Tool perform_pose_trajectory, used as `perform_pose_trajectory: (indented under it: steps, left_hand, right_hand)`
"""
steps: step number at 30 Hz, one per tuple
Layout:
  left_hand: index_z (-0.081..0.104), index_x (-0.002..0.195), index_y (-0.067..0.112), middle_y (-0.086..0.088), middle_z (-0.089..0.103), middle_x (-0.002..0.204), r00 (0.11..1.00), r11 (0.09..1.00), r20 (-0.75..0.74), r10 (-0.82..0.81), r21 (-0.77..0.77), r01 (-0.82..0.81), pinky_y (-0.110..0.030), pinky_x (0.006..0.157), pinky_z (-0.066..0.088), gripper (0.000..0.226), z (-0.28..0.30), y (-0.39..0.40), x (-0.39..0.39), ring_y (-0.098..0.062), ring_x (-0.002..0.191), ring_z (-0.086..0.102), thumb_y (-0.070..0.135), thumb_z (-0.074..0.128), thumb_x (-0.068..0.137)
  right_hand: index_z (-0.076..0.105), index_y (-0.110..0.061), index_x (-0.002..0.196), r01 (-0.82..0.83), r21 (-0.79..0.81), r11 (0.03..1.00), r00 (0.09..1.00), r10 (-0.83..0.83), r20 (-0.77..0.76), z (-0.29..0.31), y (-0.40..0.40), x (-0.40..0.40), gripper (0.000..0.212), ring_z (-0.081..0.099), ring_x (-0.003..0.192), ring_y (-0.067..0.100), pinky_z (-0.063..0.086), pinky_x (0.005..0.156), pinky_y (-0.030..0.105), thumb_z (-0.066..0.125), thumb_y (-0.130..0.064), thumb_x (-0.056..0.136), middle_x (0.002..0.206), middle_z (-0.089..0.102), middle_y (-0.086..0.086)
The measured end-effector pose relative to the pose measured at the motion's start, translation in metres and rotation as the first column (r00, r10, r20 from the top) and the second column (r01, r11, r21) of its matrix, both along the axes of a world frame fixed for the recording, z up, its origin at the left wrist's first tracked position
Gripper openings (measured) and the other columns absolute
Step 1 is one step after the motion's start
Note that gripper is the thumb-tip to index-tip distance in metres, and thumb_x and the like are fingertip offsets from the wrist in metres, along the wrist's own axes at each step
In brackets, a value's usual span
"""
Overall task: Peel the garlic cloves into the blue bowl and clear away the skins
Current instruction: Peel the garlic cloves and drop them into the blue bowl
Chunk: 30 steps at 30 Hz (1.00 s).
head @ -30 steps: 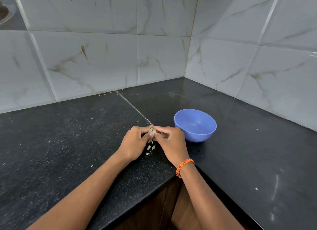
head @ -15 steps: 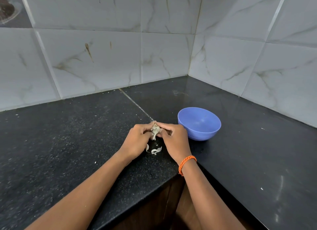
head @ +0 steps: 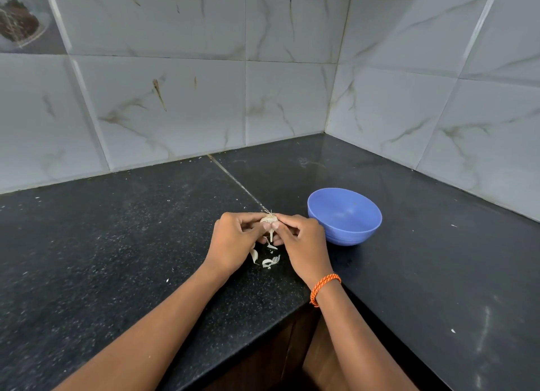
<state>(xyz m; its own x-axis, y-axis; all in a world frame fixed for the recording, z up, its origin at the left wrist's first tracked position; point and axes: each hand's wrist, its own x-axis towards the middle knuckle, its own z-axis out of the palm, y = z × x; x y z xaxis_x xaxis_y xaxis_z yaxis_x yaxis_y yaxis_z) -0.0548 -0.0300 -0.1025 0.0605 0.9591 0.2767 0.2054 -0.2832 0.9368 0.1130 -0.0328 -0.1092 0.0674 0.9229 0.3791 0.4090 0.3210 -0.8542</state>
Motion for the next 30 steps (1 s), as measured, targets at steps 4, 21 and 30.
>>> perform_pose_trajectory:
  steps: [4,21,30]
  left_hand:
    - [0.086,0.112,0.023,-0.001,0.083,0.083,0.999,0.999,0.022,-0.046,-0.018,0.046,-0.041,0.075,0.060,0.017,0.002,-0.002,-0.002,-0.015,0.073,0.074,0.022,0.082,0.096]
    - [0.088,0.105,0.028,-0.003,0.080,0.073,0.998,1.000,-0.057,-0.027,-0.018,0.026,-0.038,0.068,0.055,0.011,-0.013,0.011,-0.004,-0.016,0.068,0.074,0.024,0.081,0.098]
    - [0.088,0.103,0.029,-0.003,0.080,0.076,0.999,1.000,0.034,-0.025,-0.012,0.026,-0.032,0.064,0.054,0.011,-0.008,0.008,-0.003,-0.016,0.065,0.066,0.024,0.078,0.101]
  right_hand:
    - [0.079,-0.010,0.122,0.015,0.016,1.000,0.999,-0.016,0.033,0.001,-0.002,0.000,0.022,0.076,0.072,0.009,0.057,0.068,0.015,0.066,-0.009,0.104,0.098,0.077,0.003]
    - [0.084,-0.011,0.106,-0.011,0.009,1.000,1.000,0.011,-0.027,0.006,-0.006,0.001,0.018,0.077,0.067,0.011,0.060,0.070,0.019,0.068,-0.004,0.100,0.082,0.080,0.001]
    - [0.078,-0.011,0.116,-0.099,-0.074,0.992,0.995,0.097,-0.023,0.008,-0.003,0.003,0.017,0.078,0.075,0.013,0.062,0.069,0.023,0.072,-0.018,0.101,0.086,0.079,0.001]
